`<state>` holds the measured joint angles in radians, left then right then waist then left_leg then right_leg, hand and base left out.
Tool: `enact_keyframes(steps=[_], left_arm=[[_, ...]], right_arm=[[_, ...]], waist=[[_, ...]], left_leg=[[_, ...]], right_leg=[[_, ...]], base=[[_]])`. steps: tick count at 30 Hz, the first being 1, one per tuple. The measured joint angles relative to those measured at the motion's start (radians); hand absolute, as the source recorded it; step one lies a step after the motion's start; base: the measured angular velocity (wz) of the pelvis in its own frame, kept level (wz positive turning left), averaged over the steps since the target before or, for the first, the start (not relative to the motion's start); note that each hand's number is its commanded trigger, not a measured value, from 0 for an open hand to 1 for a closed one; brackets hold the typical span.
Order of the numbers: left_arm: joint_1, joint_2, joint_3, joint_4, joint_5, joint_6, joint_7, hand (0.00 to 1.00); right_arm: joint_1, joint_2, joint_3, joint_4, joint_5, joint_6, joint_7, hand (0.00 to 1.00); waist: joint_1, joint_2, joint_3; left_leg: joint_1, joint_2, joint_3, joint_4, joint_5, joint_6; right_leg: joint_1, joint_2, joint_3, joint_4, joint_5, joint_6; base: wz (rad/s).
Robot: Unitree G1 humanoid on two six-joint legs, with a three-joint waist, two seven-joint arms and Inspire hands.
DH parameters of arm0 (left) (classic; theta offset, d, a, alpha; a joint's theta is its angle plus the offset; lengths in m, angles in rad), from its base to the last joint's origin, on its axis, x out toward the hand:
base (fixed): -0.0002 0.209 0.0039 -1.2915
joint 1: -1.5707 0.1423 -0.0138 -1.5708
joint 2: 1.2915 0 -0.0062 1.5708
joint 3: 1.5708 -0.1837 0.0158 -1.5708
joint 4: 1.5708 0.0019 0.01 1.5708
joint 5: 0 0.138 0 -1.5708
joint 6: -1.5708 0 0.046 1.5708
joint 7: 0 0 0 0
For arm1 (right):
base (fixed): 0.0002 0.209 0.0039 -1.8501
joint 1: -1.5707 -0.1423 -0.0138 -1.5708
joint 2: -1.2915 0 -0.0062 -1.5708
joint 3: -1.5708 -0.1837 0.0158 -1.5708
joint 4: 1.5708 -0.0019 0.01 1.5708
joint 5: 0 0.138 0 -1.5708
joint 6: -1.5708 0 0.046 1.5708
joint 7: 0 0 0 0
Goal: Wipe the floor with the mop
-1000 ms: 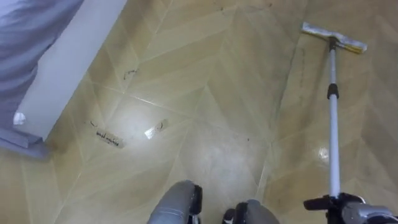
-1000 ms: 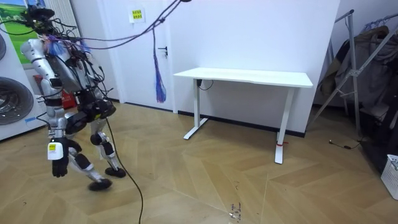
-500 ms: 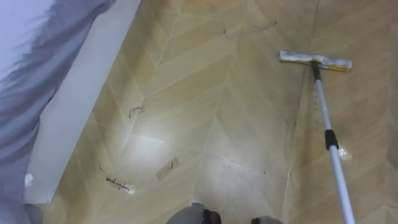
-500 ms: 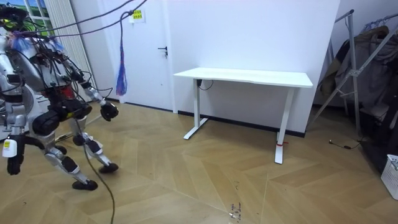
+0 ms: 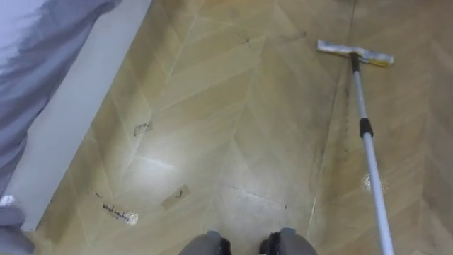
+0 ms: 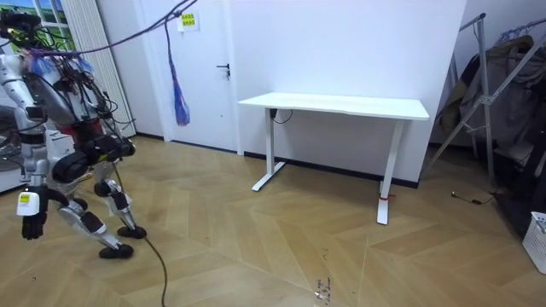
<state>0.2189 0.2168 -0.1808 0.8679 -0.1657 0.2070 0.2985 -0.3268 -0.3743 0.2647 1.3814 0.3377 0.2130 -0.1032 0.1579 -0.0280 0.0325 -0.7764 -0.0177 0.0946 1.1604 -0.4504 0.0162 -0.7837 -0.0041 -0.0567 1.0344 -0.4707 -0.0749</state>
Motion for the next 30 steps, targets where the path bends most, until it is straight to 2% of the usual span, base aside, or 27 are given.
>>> enact_keyframes(steps=[1,3,4,5,6,7,8,9,10,11,12,13,14,15,16,17,18,19,20,21,22,24,25,26,27,28,30], left_arm=[[0.016,0.006,0.001,-0.011,0.0,0.006,0.001,0.0],[0.025,0.004,0.002,-0.012,0.006,0.014,-0.003,0.0],[0.03,-0.001,0.002,-0.012,0.015,0.014,-0.012,0.0],[0.043,-0.006,0.002,-0.01,0.021,0.015,-0.03,0.0],[0.046,-0.008,0.002,-0.01,0.021,0.014,-0.038,0.0],[0.038,-0.014,0.003,-0.001,0.022,0.013,-0.052,0.0],[0.014,-0.019,0.008,0.015,0.044,0.012,-0.061,0.0],[0.007,-0.025,0.015,0.02,0.055,0.012,-0.062,0.0],[-0.014,-0.04,0.03,0.028,0.064,0.005,-0.061,0.0],[-0.034,-0.055,0.042,0.039,0.069,-0.004,-0.061,0.0],[-0.041,-0.06,0.042,0.039,0.066,-0.009,-0.061,0.0],[-0.058,-0.072,0.042,0.038,0.066,-0.016,-0.061,0.0],[-0.074,-0.079,0.043,0.035,0.061,-0.021,-0.058,0.0],[-0.08,-0.081,0.043,0.034,0.06,-0.027,-0.053,0.0],[-0.086,-0.09,0.052,0.038,0.06,-0.041,-0.045,0.0],[-0.088,-0.1,0.059,0.041,0.059,-0.048,-0.042,0.0],[-0.088,-0.107,0.058,0.045,0.058,-0.051,-0.04,0.0],[-0.088,-0.118,0.054,0.058,0.055,-0.054,-0.038,0.0],[-0.08,-0.119,0.05,0.062,0.052,-0.05,-0.035,0.0],[-0.077,-0.119,0.05,0.063,0.051,-0.05,-0.032,0.0],[-0.079,-0.124,0.05,0.073,0.051,-0.049,-0.027,0.0],[-0.082,-0.122,0.053,0.094,0.046,-0.049,-0.025,0.0],[-0.085,-0.118,0.051,0.106,0.044,-0.045,-0.025,0.0],[-0.085,-0.112,0.051,0.116,0.038,-0.044,-0.021,0.0],[-0.084,-0.109,0.051,0.119,0.037,-0.042,-0.018,0.0],[-0.084,-0.103,0.057,0.124,0.038,-0.036,-0.013,0.0],[-0.092,-0.087,0.061,0.138,0.04,-0.031,-0.003,0.0]], right_arm=[[-0.02,0.0,-0.001,-0.012,0.026,-0.002,0.013,1.0],[-0.016,-0.002,-0.009,-0.027,0.081,-0.006,0.036,1.0],[0.002,0.003,-0.014,-0.026,0.09,-0.006,0.052,1.0],[0.037,0.005,-0.014,-0.026,0.096,-0.011,0.066,1.0],[0.059,0.005,-0.013,-0.025,0.101,-0.016,0.071,1.0],[0.105,0.005,-0.012,-0.017,0.104,-0.025,0.074,1.0],[0.155,0.005,-0.01,0.0,0.105,-0.031,0.075,1.0],[0.178,0.004,-0.008,0.018,0.106,-0.034,0.075,1.0],[0.216,0.006,0.001,0.057,0.1,-0.033,0.071,1.0],[0.252,0.01,0.014,0.079,0.095,-0.026,0.061,1.0],[0.274,0.014,0.022,0.082,0.093,-0.021,0.057,1.0],[0.311,0.028,0.029,0.084,0.092,-0.006,0.047,1.0],[0.34,0.053,0.029,0.084,0.092,0.006,0.041,1.0],[0.349,0.067,0.029,0.084,0.093,0.006,0.038,1.0],[0.36,0.098,0.027,0.084,0.093,0.006,0.032,1.0],[0.359,0.118,0.028,0.084,0.093,0.005,0.024,1.0],[0.355,0.122,0.028,0.08,0.091,0.005,0.021,1.0],[0.349,0.126,0.028,0.061,0.076,0.005,0.006,1.0],[0.345,0.135,0.027,0.052,0.05,0.005,-0.008,1.0],[0.341,0.139,0.025,0.051,0.042,0.007,-0.014,1.0],[0.328,0.14,0.009,0.044,0.015,0.025,-0.027,1.0],[0.299,0.14,-0.022,0.043,-0.006,0.055,-0.04,1.0],[0.269,0.137,-0.038,0.05,-0.022,0.071,-0.047,1.0],[0.22,0.13,-0.052,0.064,-0.025,0.084,-0.048,1.0],[0.2,0.127,-0.052,0.064,-0.025,0.091,-0.049,1.0],[0.155,0.118,-0.053,0.065,-0.024,0.095,-0.047,1.0],[0.089,0.103,-0.063,0.064,-0.024,0.094,-0.045,1.0]], waist=[[0.02,-0.02,0.001],[0.022,-0.018,-0.0011],[0.025,-0.014,-0.0012],[0.022,-0.012,-0.0033],[0.022,-0.007,-0.0074],[0.016,0.007,-0.0155],[0.014,0.012,-0.0161],[0.014,0.015,-0.0174],[0.014,0.019,-0.021],[0.007,0.03,-0.0205],[-0.005,0.036,-0.0243],[-0.025,0.054,-0.0295],[-0.041,0.06,-0.0285],[-0.046,0.063,-0.028],[-0.05,0.065,-0.0235],[-0.05,0.067,-0.0212],[-0.05,0.072,-0.0183],[-0.052,0.08,-0.0098],[-0.057,0.073,-0.0061],[-0.065,0.071,-0.0033],[-0.078,0.076,-0.0059],[-0.079,0.075,-0.0054],[-0.079,0.07,-0.0039],[-0.068,0.06,0.0008],[-0.064,0.057,0.0007],[-0.054,0.042,0.0073],[-0.042,0.023,0.0059]], left_leg=[[-0.04,0.002,-0.009,0.025,0.028,-0.02],[-0.085,-0.013,-0.036,-0.107,0.032,-0.013],[-0.096,-0.011,-0.044,-0.214,0.069,-0.007],[-0.086,-0.015,-0.046,-0.264,0.119,-0.002],[-0.073,-0.017,-0.044,-0.277,0.133,0.003],[-0.043,-0.014,-0.031,-0.291,0.142,0.033],[-0.018,-0.013,-0.004,-0.297,0.135,0.053],[-0.007,-0.013,0.01,-0.296,0.132,0.061],[0.01,-0.016,0.039,-0.294,0.116,0.099],[0.023,-0.029,0.049,-0.289,0.101,0.124],[0.027,-0.035,0.053,-0.289,0.096,0.134],[0.033,-0.045,0.057,-0.289,0.086,0.148],[0.039,-0.048,0.063,-0.292,0.077,0.154],[0.042,-0.048,0.063,-0.294,0.073,0.155],[0.049,-0.049,0.059,-0.3,0.066,0.156],[0.057,-0.052,0.045,-0.316,0.065,0.155],[0.062,-0.057,0.032,-0.325,0.066,0.153],[0.079,-0.067,0.006,-0.346,0.07,0.147],[0.096,-0.074,-0.001,-0.368,0.073,0.143],[0.106,-0.085,-0.01,-0.375,0.074,0.14],[0.114,-0.088,-0.025,-0.386,0.075,0.137],[0.132,-0.087,-0.04,-0.407,0.08,0.129],[0.143,-0.087,-0.05,-0.419,0.083,0.125],[0.161,-0.087,-0.052,-0.435,0.088,0.121],[0.166,-0.084,-0.052,-0.441,0.089,0.12],[0.183,-0.081,-0.058,-0.454,0.092,0.115],[0.201,-0.076,-0.075,-0.468,0.097,0.106]], right_leg=[[0.004,0.006,0.013,-0.001,0.001,-0.008],[0.029,0.006,0.013,-0.025,-0.002,-0.003],[0.06,0.003,0.013,-0.045,-0.01,0.012],[0.096,-0.008,0.019,-0.063,-0.021,0.027],[0.113,-0.011,0.021,-0.075,-0.027,0.037],[0.145,-0.011,0.022,-0.1,-0.03,0.043],[0.165,-0.025,0.027,-0.107,-0.036,0.06],[0.174,-0.034,0.03,-0.104,-0.042,0.064],[0.174,-0.051,0.045,-0.076,-0.048,0.069],[0.165,-0.063,0.05,-0.035,-0.038,0.083],[0.159,-0.068,0.045,-0.018,-0.032,0.093],[0.15,-0.083,0.04,0.011,-0.017,0.107],[0.139,-0.088,0.043,0.029,-0.003,0.118],[0.133,-0.088,0.044,0.036,0.004,0.118],[0.115,-0.081,0.061,0.053,0.021,0.12],[0.094,-0.079,0.065,0.037,0.021,0.119],[0.082,-0.077,0.063,0.013,0.019,0.12],[0.074,-0.069,0.054,-0.067,0.021,0.118],[0.083,-0.058,0.049,-0.162,0.051,0.109],[0.088,-0.055,0.042,-0.188,0.084,0.095],[0.105,-0.058,0.022,-0.207,0.089,0.086],[0.13,-0.058,0.005,-0.236,0.095,0.077],[0.145,-0.059,-0.006,-0.249,0.096,0.074],[0.159,-0.058,-0.009,-0.262,0.099,0.07],[0.165,-0.057,-0.011,-0.269,0.1,0.068],[0.185,-0.055,-0.02,-0.287,0.104,0.062],[0.213,-0.054,-0.037,-0.311,0.11,0.055]], base=[[0.0],[0.21],[0.21],[0.13],[0.12],[0.13],[0.14],[0.0],[-0.14],[-0.14],[0.0],[0.05],[-0.05],[-0.39],[-0.68],[-0.81],[-0.95],[-0.85],[-0.66],[-0.17],[0.1],[0.16],[0.15],[0.12],[0.03],[0.11],[0.2]])
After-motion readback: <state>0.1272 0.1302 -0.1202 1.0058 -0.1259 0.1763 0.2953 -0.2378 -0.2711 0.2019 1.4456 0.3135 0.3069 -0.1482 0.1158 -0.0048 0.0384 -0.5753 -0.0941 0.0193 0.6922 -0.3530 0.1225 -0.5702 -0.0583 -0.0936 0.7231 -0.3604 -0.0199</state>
